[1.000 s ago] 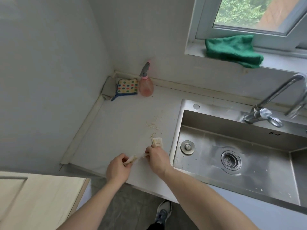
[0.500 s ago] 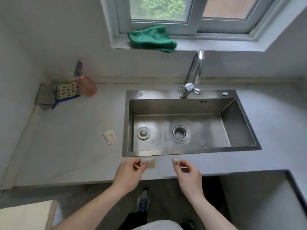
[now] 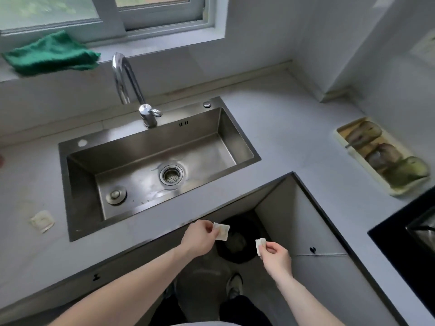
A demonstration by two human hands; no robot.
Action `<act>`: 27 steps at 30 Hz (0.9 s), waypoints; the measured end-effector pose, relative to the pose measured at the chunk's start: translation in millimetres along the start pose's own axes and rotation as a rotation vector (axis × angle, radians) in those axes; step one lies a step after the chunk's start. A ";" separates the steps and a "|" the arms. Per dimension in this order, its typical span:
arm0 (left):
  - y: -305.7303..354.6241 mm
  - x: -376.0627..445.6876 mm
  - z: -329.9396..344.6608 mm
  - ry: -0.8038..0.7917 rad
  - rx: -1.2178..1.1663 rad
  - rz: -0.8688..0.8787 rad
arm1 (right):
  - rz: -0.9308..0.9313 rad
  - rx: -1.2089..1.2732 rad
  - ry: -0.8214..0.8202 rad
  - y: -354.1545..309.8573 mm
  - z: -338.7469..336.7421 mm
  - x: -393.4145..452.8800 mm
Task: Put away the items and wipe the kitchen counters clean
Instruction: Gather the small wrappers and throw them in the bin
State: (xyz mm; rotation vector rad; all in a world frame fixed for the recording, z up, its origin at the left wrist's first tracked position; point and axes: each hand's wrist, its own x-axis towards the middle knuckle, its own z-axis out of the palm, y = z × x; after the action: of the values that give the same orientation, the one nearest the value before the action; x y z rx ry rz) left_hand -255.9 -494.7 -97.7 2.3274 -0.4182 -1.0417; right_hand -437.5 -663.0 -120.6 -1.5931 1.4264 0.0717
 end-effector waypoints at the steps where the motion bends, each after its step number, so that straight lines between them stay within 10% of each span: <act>1: 5.7 4.7 8.6 -0.005 0.016 -0.015 | 0.025 0.004 0.008 2.5 -3.6 8.5; 27: 47.5 51.4 83.9 -0.118 0.265 -0.054 | 0.050 -0.223 -0.206 29.0 -60.7 60.9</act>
State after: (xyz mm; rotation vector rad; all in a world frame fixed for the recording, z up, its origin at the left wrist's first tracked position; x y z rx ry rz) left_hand -288.5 -587.4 -145.4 2.5288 -0.5721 -1.2176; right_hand -473.1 -743.7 -141.8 -1.6760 1.3316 0.4259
